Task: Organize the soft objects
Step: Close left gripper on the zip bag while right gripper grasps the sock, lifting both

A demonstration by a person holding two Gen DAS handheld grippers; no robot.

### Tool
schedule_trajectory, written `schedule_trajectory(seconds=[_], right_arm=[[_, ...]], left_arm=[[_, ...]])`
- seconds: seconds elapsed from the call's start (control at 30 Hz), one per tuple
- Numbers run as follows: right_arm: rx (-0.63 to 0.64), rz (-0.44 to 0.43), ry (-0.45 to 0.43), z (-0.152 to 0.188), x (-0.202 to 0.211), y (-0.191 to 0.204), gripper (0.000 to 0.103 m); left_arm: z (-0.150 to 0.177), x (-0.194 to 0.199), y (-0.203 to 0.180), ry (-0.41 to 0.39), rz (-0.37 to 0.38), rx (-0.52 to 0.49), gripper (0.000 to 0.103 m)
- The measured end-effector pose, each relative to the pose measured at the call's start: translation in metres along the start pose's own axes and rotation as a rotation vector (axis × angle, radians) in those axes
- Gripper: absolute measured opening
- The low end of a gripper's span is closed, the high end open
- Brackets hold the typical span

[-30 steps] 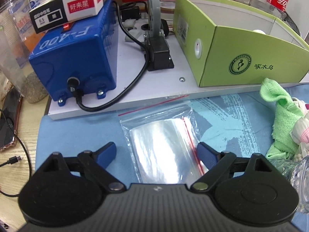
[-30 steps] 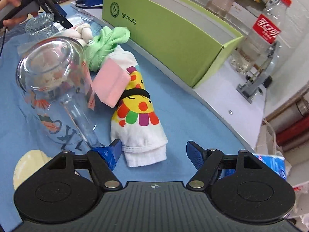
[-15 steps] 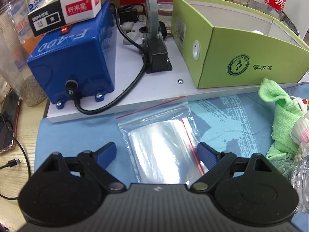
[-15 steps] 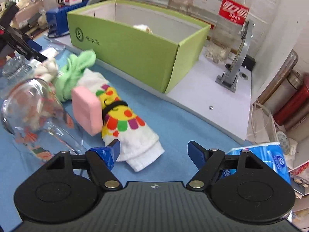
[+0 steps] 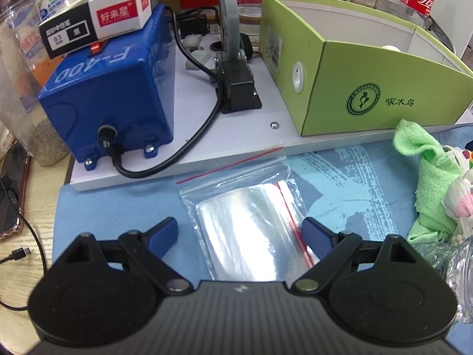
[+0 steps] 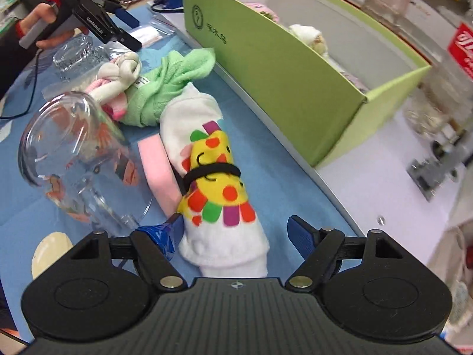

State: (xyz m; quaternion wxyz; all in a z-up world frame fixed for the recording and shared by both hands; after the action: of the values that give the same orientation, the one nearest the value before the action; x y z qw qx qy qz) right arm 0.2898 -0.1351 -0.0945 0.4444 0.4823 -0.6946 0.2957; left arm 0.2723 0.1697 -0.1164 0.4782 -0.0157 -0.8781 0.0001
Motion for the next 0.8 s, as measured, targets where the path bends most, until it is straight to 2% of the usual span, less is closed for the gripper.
schedule_trajectory(seconds=[0.13, 0.4, 0.5, 0.57, 0.6, 0.63, 0.67, 0.7, 0.73, 0.8], right_arm=[[0.003, -0.047, -0.007, 0.0, -0.006, -0.002, 0.065], [-0.052, -0.011, 0.02, 0.002, -0.008, -0.009, 0.076], [-0.04, -0.008, 0.032, 0.002, -0.008, -0.008, 0.074], [-0.033, -0.005, 0.015, 0.0, -0.007, -0.004, 0.068], [-0.039, -0.009, 0.004, 0.0, -0.005, 0.0, 0.059], [-0.054, -0.011, -0.011, 0.001, -0.002, 0.004, 0.045], [-0.072, -0.003, -0.025, 0.001, 0.0, 0.006, 0.036], [-0.094, 0.016, -0.035, 0.003, 0.003, 0.008, 0.025], [-0.111, 0.032, -0.042, 0.004, 0.004, 0.011, 0.019], [-0.162, 0.063, -0.042, 0.008, 0.006, 0.017, 0.017]], left_arm=[[0.0, 0.0, -0.001, -0.008, 0.008, -0.014, 0.09], [0.001, 0.001, -0.002, -0.021, 0.008, -0.013, 0.09], [0.001, 0.001, -0.002, -0.018, 0.007, -0.011, 0.09], [0.001, 0.002, -0.002, -0.02, 0.006, -0.006, 0.089], [0.001, 0.002, -0.001, -0.026, 0.005, 0.001, 0.086], [0.001, 0.004, -0.002, -0.038, 0.01, 0.002, 0.08], [0.0, 0.008, -0.004, -0.053, 0.022, 0.002, 0.062], [-0.001, 0.011, -0.004, -0.054, 0.02, 0.01, 0.05], [-0.001, 0.013, -0.004, -0.049, 0.028, 0.024, 0.046], [-0.001, 0.016, -0.002, -0.048, 0.041, 0.063, 0.036]])
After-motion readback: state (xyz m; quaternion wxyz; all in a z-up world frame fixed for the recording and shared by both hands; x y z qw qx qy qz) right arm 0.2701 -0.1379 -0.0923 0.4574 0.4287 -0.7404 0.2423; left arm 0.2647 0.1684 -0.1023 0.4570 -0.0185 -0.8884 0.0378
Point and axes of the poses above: each gripper's, at about its wrist camera, not at the fingertips, and x roughly against the way its jaws point, y to its left, z to its underside, the point moved 10 cm from there along -x, roughly the way its jaws point, and after that the axes turned 1 degree about x, right-handed, at the moved point
